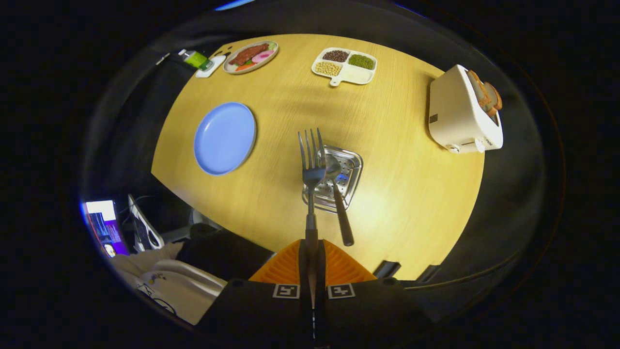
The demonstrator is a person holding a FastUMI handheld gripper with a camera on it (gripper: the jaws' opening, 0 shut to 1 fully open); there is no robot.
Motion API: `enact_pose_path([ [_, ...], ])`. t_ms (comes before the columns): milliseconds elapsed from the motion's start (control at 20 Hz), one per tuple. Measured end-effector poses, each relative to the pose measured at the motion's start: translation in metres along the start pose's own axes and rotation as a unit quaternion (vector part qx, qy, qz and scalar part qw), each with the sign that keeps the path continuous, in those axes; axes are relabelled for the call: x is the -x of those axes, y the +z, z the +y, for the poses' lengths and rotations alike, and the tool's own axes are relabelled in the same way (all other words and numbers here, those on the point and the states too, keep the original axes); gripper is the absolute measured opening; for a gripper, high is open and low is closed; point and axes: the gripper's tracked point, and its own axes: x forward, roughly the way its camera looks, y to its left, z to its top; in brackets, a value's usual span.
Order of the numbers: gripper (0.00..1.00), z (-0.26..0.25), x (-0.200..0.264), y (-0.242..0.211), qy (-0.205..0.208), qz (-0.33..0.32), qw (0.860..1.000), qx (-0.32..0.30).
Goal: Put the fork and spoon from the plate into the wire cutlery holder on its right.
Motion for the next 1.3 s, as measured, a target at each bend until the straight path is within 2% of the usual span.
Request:
enact_pose_path([
  [300, 0.06, -0.03, -0.005, -0.011, -0.028, 0.111, 0.99, 0.078],
  [450, 0.06, -0.037, -0.012, -0.004, -0.034, 0.146, 0.983, 0.103],
  [900, 0.08, -0.051, -0.037, 0.008, -0.02, 0.213, 0.972, 0.092],
  [1150, 0.1, -0.05, -0.045, 0.015, -0.019, 0.211, 0.973, 0.087],
  [1250, 0.16, -0.047, -0.046, 0.021, -0.014, 0.193, 0.977, 0.085],
  [1300, 0.3, -0.045, -0.045, 0.024, -0.012, 0.183, 0.98, 0.082],
])
